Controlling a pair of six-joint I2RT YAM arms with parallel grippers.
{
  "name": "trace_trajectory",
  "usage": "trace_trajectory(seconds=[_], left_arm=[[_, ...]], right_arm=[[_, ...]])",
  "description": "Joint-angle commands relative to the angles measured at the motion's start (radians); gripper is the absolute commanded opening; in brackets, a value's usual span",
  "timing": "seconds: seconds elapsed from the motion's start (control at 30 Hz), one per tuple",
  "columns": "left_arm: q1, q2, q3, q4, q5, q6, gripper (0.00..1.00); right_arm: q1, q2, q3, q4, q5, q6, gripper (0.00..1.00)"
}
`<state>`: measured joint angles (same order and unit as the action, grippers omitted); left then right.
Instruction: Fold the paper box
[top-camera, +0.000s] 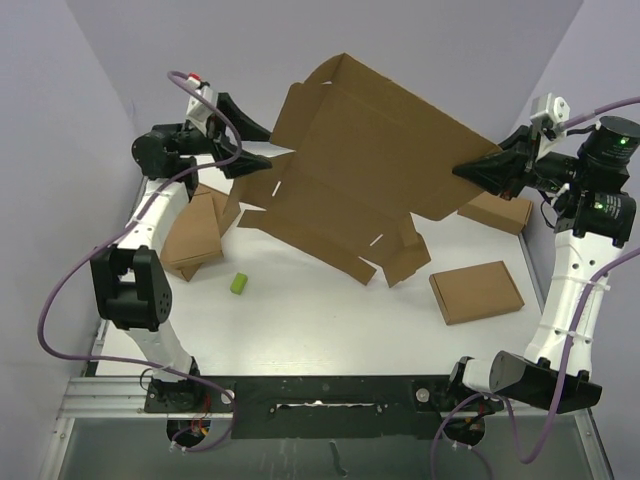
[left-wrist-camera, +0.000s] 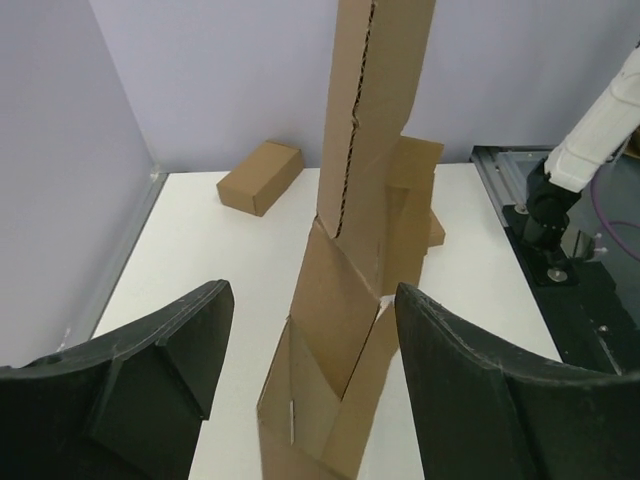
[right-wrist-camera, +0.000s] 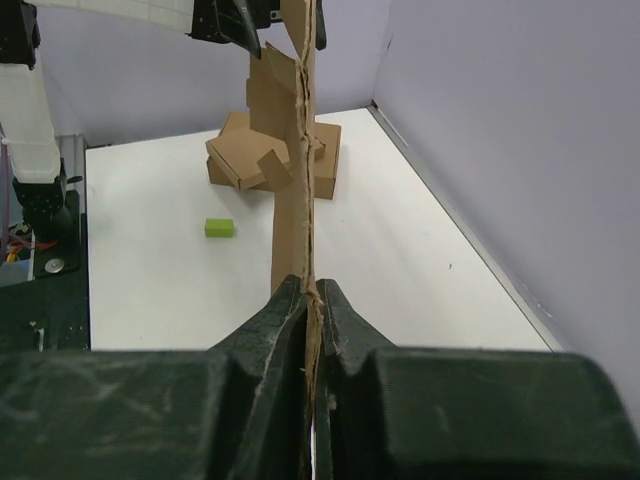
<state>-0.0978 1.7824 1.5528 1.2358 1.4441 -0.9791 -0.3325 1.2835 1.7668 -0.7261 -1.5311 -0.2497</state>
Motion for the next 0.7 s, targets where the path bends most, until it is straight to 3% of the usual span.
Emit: trace_trajectory(seconds=[0.0,0.1,0.2,0.37,0.67], left_arm=[[0.094,-0.027,0.043,0.199,-0.041,-0.181,0.68],[0.155,-0.049,0.034,0.224,-0.069,-0.228,0.71],[0.163,-0.072,0.028,0.037,-0.064,-0.09,0.67],[0.098,-0.062,0.044,-0.175,-0.049,0.096,0.55],[0.003,-0.001,0.108,-0.274,-0.03,0.192,0.53]], right_arm=[[0.004,-0.026,-0.007,0.047,-0.193,0.012,0.0],[0.004,-0.024,-0.013,0.047,-0.195,0.009,0.0],[0.007,-0.024,-0.016,0.045,-0.2,0.007,0.0],[0.016,-0.031,-0.019,0.037,-0.205,0.005,0.0],[0.023,-0.033,-0.012,0.034,-0.208,0.009,0.0]])
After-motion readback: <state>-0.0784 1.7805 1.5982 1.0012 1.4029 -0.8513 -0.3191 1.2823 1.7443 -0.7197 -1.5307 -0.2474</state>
